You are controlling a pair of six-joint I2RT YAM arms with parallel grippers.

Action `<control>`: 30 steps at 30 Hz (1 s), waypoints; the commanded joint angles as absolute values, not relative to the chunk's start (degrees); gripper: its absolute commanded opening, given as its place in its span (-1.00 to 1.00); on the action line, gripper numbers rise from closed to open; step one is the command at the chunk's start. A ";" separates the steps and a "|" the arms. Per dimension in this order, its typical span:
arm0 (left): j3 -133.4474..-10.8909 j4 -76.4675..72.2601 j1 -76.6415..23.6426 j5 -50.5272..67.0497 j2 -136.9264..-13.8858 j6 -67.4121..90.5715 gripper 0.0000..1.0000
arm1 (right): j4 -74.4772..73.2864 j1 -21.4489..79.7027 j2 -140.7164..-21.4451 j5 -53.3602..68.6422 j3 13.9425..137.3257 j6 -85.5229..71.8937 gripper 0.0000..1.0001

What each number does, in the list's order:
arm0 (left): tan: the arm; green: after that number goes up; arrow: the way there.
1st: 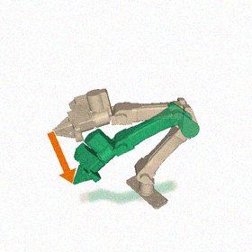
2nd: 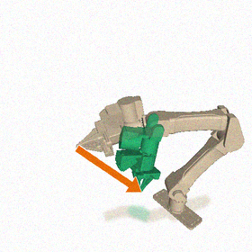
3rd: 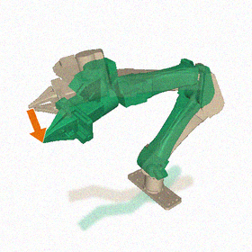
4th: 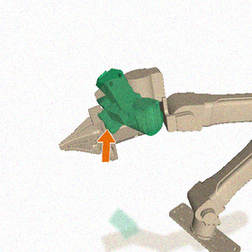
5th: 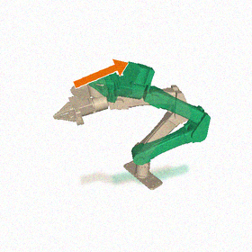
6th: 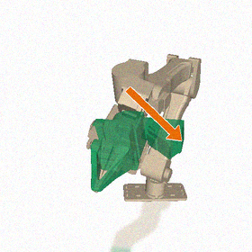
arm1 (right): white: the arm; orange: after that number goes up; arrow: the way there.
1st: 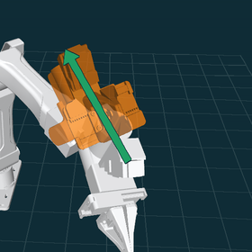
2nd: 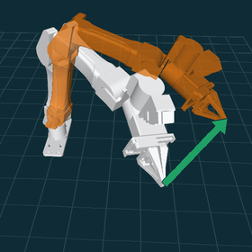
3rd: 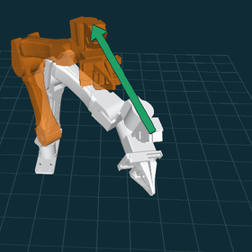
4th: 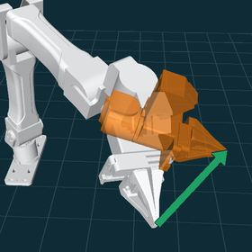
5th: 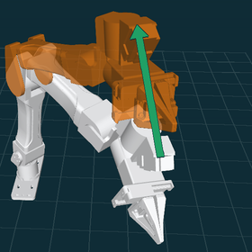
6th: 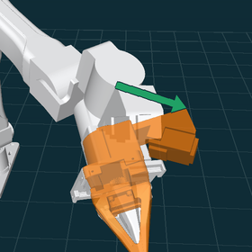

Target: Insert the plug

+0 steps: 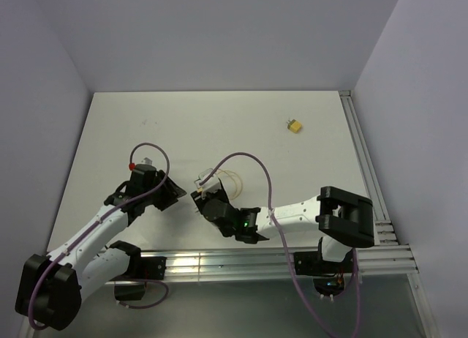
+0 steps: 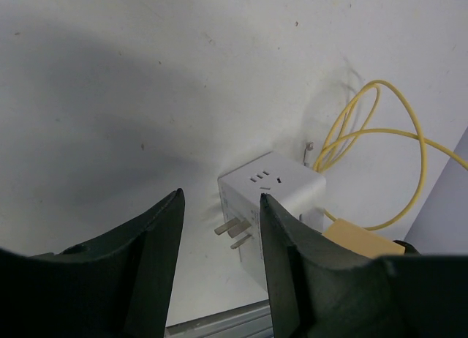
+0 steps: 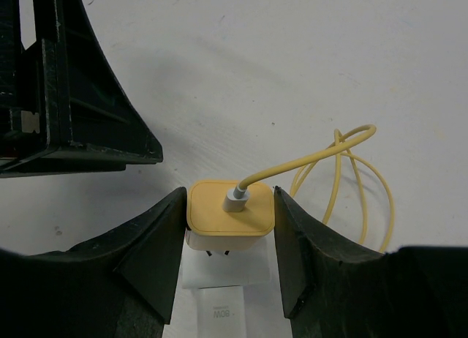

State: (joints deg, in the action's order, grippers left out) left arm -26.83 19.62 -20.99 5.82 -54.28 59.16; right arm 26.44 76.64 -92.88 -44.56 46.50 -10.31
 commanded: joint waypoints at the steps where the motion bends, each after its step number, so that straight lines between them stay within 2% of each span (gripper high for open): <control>1: -26.28 16.70 -20.39 8.09 -54.58 58.10 0.02 | 29.62 77.17 -93.69 -45.44 46.76 -9.41 -1.00; 30: -25.14 14.06 -19.69 10.20 -55.81 57.66 -0.02 | 31.90 78.13 -97.56 -48.34 48.16 -1.41 -1.00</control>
